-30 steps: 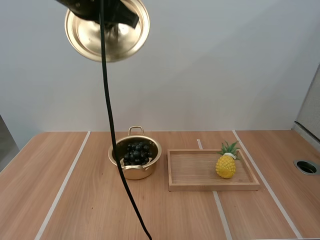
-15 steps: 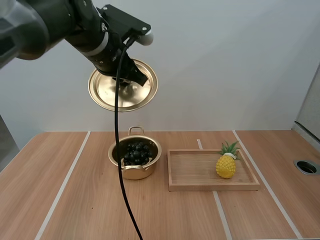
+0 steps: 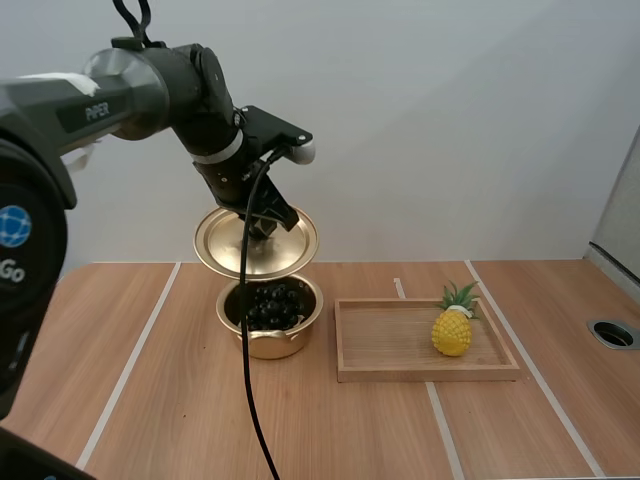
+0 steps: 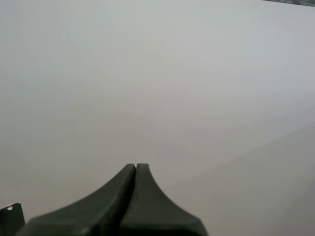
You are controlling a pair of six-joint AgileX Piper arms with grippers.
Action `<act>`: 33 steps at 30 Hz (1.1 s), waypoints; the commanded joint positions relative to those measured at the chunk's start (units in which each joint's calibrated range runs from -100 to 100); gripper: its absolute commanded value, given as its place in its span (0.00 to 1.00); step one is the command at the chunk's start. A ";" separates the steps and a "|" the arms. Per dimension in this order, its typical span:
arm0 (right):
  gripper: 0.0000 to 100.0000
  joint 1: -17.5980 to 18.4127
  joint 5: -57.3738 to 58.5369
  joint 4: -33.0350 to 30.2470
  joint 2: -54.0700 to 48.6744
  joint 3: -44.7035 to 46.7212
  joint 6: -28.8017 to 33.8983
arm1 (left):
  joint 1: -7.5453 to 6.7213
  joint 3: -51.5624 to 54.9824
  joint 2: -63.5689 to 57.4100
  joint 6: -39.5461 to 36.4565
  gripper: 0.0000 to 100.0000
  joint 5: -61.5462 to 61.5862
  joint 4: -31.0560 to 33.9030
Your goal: Open the pot, put the grape inside, and close it
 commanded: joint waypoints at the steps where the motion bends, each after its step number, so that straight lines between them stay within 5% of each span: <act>1: 0.00 -0.17 -0.36 -0.54 -0.54 -0.62 0.51 | -0.18 0.71 2.23 1.67 0.00 0.49 -1.93; 21: 0.00 -0.17 0.43 -0.54 -0.26 -0.62 0.37 | 0.05 0.71 15.11 6.60 0.00 -0.85 -5.83; 33: 0.00 -0.17 0.27 -0.54 0.11 -0.62 0.37 | 2.72 0.82 16.03 9.66 0.00 -0.74 -9.90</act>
